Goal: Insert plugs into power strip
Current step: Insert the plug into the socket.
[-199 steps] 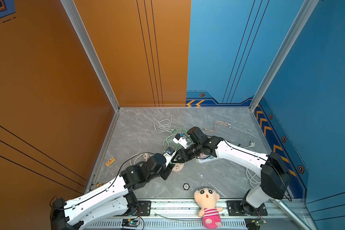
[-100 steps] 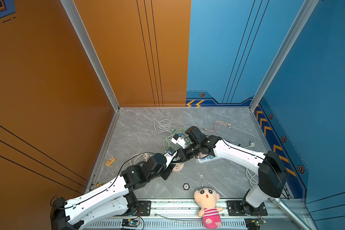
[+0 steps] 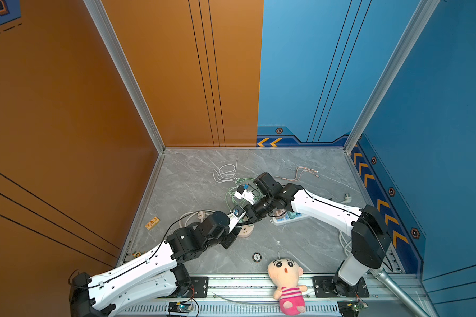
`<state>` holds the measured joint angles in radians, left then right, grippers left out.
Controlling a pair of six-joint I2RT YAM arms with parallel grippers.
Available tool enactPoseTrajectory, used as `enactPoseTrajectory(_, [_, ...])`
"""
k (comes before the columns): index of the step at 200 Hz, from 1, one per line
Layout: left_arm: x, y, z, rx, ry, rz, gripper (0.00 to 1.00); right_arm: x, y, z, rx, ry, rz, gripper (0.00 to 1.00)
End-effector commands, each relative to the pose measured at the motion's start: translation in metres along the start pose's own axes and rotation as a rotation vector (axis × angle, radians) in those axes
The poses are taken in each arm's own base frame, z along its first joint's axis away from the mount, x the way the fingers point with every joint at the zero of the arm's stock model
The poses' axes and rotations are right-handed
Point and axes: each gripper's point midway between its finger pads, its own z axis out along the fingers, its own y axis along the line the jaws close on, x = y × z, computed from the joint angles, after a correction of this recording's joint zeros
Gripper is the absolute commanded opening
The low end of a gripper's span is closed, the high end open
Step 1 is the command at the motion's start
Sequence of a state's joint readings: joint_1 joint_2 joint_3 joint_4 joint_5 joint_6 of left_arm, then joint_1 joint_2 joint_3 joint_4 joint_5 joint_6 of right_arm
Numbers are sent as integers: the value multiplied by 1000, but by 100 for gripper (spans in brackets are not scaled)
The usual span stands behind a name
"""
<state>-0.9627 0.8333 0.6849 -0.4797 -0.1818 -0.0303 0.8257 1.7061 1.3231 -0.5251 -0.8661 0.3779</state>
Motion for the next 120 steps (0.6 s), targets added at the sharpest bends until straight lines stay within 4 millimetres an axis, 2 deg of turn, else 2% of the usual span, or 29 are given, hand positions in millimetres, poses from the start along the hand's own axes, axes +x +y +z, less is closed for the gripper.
enactPoseTrajectory(1, [-34,-5,-13,27,-102,70,21,31,2,7,-24,134,-6,14])
enactPoseTrajectory(38, [-40,-3,-10,11,-97,120,23,37,0,13,-27,167,-4,7])
enactPoseTrajectory(54, [-42,2,-11,-18,-99,128,31,34,-5,14,-7,159,-3,0])
enactPoseTrajectory(71, [-45,9,-15,-56,-113,127,33,27,-16,11,48,135,1,0])
enactPoseTrajectory(78, [-47,13,-18,-72,-122,123,39,22,-21,8,80,115,4,0])
enactPoseTrajectory(103, [-51,26,-32,-132,-163,88,73,-2,-41,-9,202,27,38,0])
enactPoseTrajectory(120, [-48,40,-40,-193,-157,16,79,-9,-54,-19,290,11,56,0])
